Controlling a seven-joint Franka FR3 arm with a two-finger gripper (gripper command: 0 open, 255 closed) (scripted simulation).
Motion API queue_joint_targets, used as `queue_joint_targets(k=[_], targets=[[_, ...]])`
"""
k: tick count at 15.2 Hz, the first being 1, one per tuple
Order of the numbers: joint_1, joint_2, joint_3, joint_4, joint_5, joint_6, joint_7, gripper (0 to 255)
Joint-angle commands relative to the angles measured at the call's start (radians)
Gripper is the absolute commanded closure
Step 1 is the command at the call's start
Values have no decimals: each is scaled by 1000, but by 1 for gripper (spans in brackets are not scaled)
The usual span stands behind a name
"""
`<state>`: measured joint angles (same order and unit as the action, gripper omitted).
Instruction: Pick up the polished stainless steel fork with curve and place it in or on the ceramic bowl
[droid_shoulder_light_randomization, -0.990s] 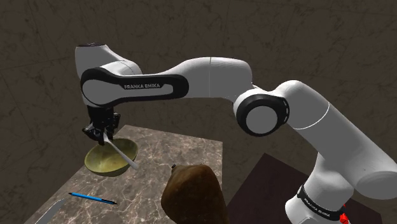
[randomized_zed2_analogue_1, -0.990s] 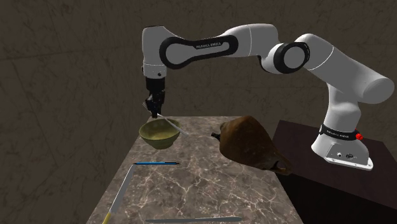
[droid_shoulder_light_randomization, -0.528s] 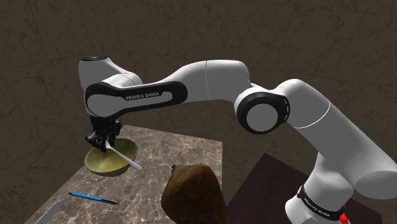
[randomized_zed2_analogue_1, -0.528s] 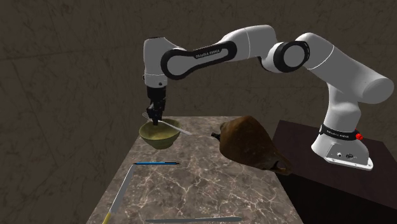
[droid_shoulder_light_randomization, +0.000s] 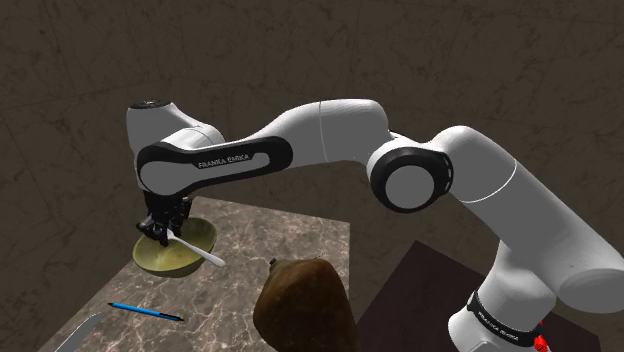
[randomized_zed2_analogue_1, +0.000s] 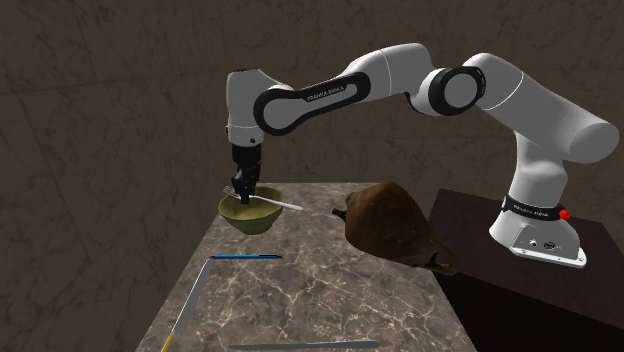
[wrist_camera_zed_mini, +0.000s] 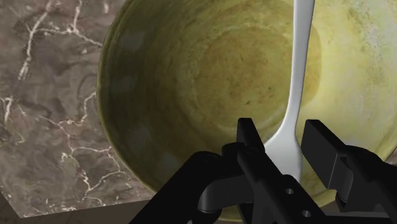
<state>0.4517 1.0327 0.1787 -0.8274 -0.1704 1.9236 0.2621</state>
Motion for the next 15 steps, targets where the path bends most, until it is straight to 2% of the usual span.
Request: queue_joint_targets(k=[1, 2, 3, 8, 12, 15], targets=[[0, 0, 0, -1, 0, 0, 0, 255], [0, 0, 0, 0, 0, 0, 0, 255], [0, 0, 0, 0, 0, 0, 0, 0], [0, 0, 0, 0, 0, 0, 0, 0], [2, -47, 4, 42, 5, -89, -4, 0], [2, -47, 4, 42, 5, -89, -4, 0]])
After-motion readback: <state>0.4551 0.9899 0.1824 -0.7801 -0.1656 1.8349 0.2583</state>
